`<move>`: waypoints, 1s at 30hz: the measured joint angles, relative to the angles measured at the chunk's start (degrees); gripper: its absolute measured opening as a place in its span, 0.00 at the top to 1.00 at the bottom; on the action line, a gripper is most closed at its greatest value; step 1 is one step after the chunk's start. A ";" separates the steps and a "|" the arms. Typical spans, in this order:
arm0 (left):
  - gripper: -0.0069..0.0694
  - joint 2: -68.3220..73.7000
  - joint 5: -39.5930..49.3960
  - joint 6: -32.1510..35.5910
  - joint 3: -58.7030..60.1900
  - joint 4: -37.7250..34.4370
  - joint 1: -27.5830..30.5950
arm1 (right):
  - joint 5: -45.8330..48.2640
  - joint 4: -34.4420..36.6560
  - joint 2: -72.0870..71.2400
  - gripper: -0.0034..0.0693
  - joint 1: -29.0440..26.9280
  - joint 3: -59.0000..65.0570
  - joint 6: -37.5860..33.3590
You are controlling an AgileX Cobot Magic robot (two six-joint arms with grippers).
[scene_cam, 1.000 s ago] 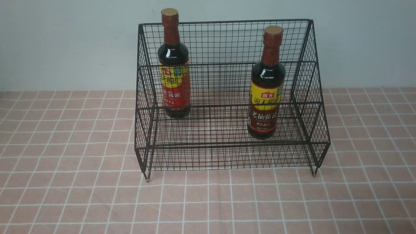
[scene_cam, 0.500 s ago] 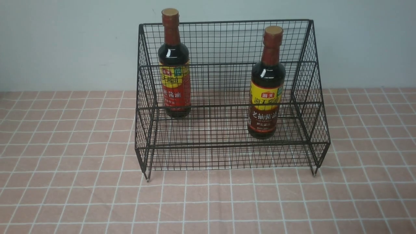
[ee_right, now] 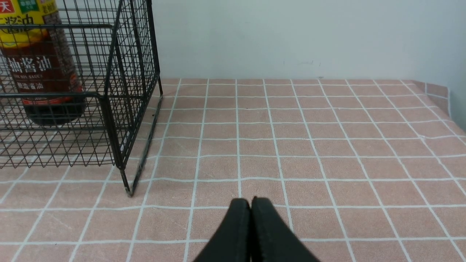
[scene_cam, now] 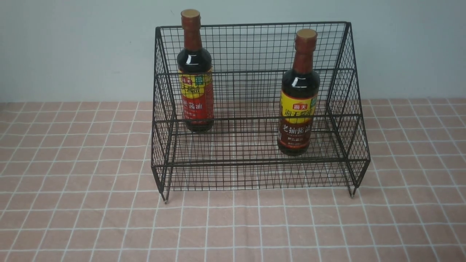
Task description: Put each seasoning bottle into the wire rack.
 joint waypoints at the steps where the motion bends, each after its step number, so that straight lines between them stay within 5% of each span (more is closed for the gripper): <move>1: 0.92 -0.66 -1.35 0.07 1.47 -0.08 0.45 | 0.00 0.00 0.00 0.97 0.00 0.00 0.00; 11: 0.92 -17.70 -22.64 4.00 36.28 -0.19 12.78 | 0.00 0.00 0.00 0.97 0.00 0.00 0.00; 17: 0.92 -26.14 -25.78 6.00 53.32 -0.43 14.63 | 0.00 0.00 0.00 0.97 0.00 0.00 0.00; 30: 0.92 -27.33 -25.72 6.62 58.98 -4.17 14.63 | 0.00 0.00 0.00 0.97 0.00 0.00 0.00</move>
